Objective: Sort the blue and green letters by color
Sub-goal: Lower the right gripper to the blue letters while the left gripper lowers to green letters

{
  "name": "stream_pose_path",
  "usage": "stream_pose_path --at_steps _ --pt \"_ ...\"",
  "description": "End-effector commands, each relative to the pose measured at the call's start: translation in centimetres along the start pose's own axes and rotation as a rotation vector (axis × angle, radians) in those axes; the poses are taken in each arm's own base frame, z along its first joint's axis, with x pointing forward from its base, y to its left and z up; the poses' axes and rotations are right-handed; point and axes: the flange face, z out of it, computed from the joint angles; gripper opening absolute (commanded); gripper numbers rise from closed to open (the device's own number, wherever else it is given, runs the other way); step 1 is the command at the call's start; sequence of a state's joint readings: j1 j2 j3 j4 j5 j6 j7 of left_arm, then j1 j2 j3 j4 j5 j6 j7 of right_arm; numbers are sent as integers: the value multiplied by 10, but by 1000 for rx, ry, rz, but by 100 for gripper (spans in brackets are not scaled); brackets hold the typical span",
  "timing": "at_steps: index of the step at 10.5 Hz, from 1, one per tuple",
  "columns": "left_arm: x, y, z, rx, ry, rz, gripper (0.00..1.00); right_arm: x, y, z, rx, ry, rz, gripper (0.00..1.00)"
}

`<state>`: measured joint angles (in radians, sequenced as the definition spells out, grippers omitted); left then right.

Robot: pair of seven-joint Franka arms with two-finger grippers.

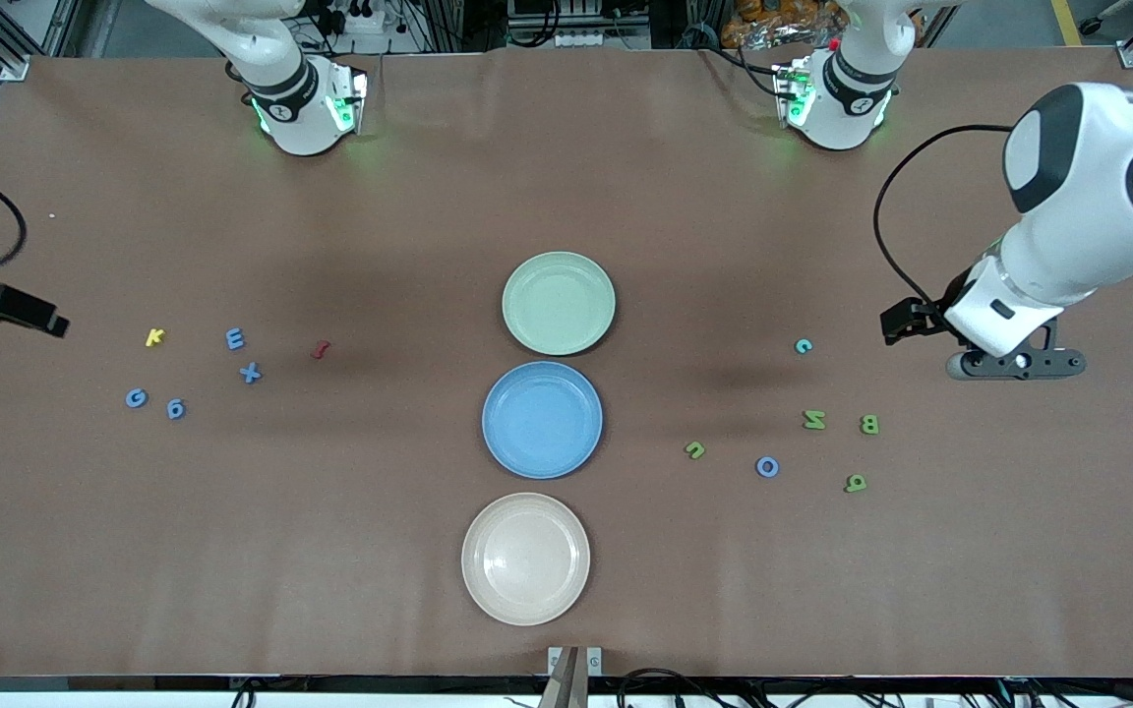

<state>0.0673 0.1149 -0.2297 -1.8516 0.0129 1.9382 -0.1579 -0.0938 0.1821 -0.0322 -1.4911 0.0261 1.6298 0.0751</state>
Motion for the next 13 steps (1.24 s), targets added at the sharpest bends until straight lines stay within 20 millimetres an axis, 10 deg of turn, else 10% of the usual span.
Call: stream_pose_path --at_steps 1,8,13 --pt "3 9 33 5 -15 0 100 14 -3 72 -2 31 16 100" --pt "-8 23 123 9 8 46 90 -60 10 267 5 81 -156 100" --pt "0 26 189 6 8 35 75 -95 28 318 11 -24 -541 100"
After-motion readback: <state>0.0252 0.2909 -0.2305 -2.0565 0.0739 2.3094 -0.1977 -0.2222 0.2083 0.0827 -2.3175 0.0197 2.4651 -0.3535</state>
